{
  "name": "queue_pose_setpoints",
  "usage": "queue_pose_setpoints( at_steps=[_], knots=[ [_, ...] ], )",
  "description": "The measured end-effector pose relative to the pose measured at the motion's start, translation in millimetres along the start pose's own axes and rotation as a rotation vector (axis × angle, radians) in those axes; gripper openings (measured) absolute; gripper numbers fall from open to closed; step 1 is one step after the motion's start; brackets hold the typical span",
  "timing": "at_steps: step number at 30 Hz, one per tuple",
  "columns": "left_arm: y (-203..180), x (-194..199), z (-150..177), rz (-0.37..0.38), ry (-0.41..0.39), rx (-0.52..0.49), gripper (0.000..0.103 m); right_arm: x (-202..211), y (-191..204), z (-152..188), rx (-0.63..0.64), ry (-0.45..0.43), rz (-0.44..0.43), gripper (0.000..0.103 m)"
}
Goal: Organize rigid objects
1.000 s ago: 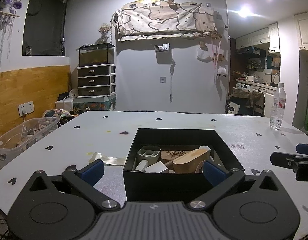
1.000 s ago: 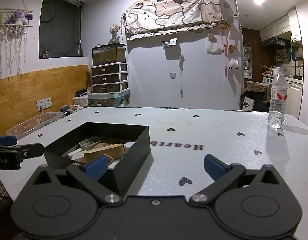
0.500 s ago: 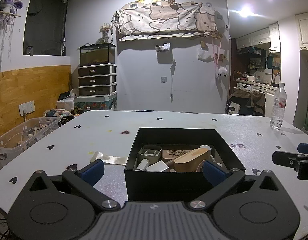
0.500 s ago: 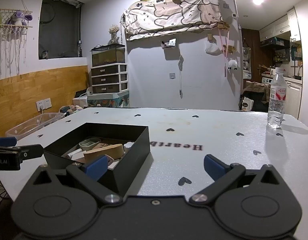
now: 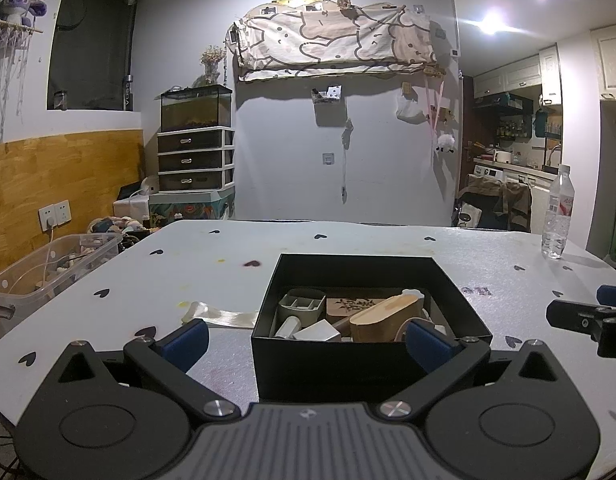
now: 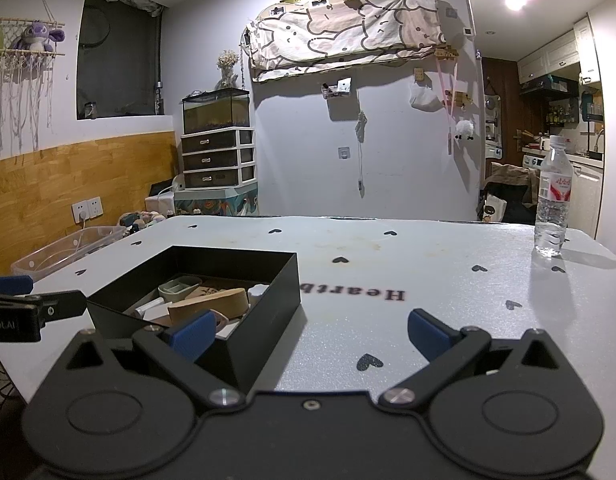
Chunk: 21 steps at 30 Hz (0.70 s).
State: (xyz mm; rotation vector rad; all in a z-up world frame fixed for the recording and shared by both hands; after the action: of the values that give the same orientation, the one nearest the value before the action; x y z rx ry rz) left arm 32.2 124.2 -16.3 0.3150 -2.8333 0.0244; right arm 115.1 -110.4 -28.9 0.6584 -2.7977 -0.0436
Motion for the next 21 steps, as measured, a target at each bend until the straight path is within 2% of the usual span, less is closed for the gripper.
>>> queue_pose_setpoints(
  at_steps=[21],
  knots=[
    [1.6,0.5,1.9,-0.002,0.001,0.0,0.103,0.1,0.1,0.3,0.001,0.0,0.0,0.103]
  ],
)
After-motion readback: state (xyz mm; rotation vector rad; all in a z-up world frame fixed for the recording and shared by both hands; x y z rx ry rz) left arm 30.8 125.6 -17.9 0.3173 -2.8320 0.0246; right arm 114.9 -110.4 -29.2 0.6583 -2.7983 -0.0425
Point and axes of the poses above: each gripper's, at about its wrist camera, not at the fingertips, and x roughly against the way its jaws point, y to its left, z to its underside, the point moved 8 cm from there along -x, roughly the way its jaws point, and after that the axes turned 4 degrees about -y, right-handed, at the moved point
